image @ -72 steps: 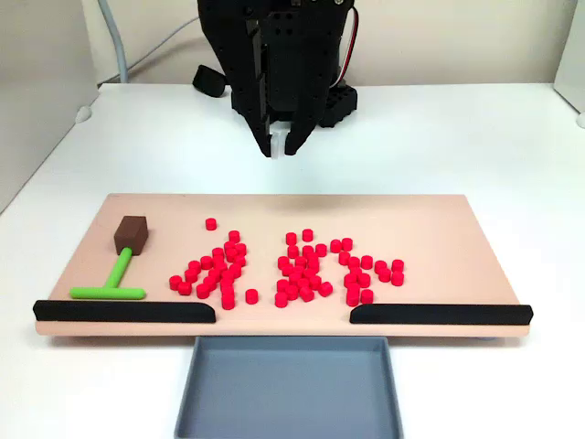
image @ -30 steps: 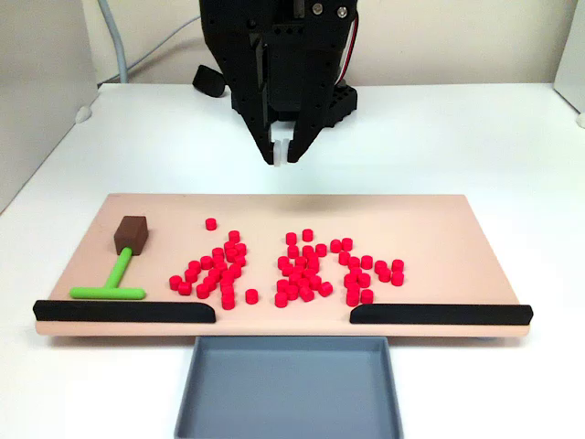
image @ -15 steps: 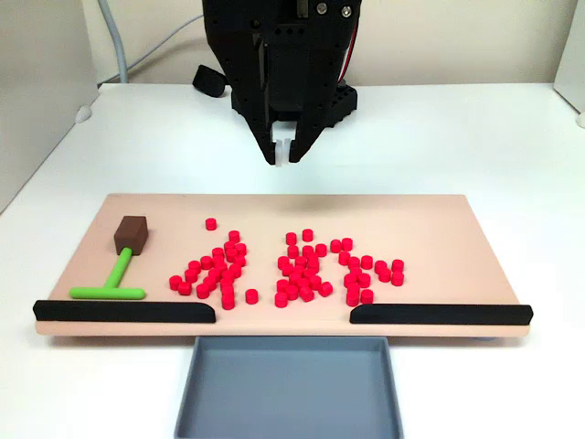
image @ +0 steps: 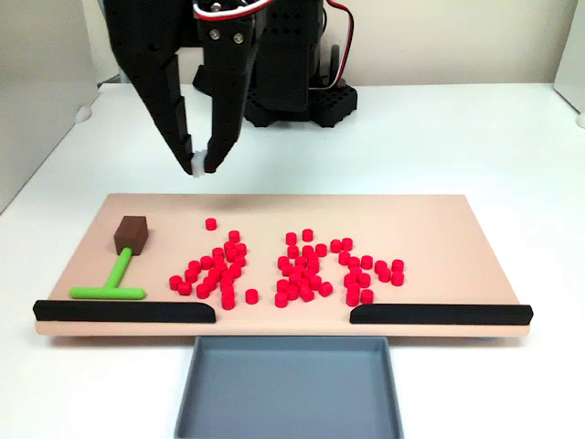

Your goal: Grasp a green tool by the dark brown handle.

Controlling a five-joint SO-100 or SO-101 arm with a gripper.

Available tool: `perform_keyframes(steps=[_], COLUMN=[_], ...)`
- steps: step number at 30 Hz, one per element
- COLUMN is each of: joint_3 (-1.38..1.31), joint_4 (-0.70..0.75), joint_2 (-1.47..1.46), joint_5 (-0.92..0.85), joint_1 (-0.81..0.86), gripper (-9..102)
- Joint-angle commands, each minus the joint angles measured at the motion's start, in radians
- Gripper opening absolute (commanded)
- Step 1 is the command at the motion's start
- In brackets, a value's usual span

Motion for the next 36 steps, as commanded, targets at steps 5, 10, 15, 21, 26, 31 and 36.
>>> perform_keyframes(steps=[5,10,15,21,26,31,36], joint_3=[-0.031,-0.032,-0.084,-0.138,-0.166,-0.172,-0.172], joint_4=[-0.048,-0.081,-0.086,-0.086,-0.087,-0.112,-0.114], joint_2=[0.002,-0.015,-0.060,-0.101,-0.132,-0.147,-0.158], joint_5=[-0.083,-0.101,-0.137,-0.175,-0.210,-0.225,-0.239], joint_1=[0.069,0.098,0.118,0.129,0.143,0.153,0.163], gripper=[0,0,0,0,0,9,18])
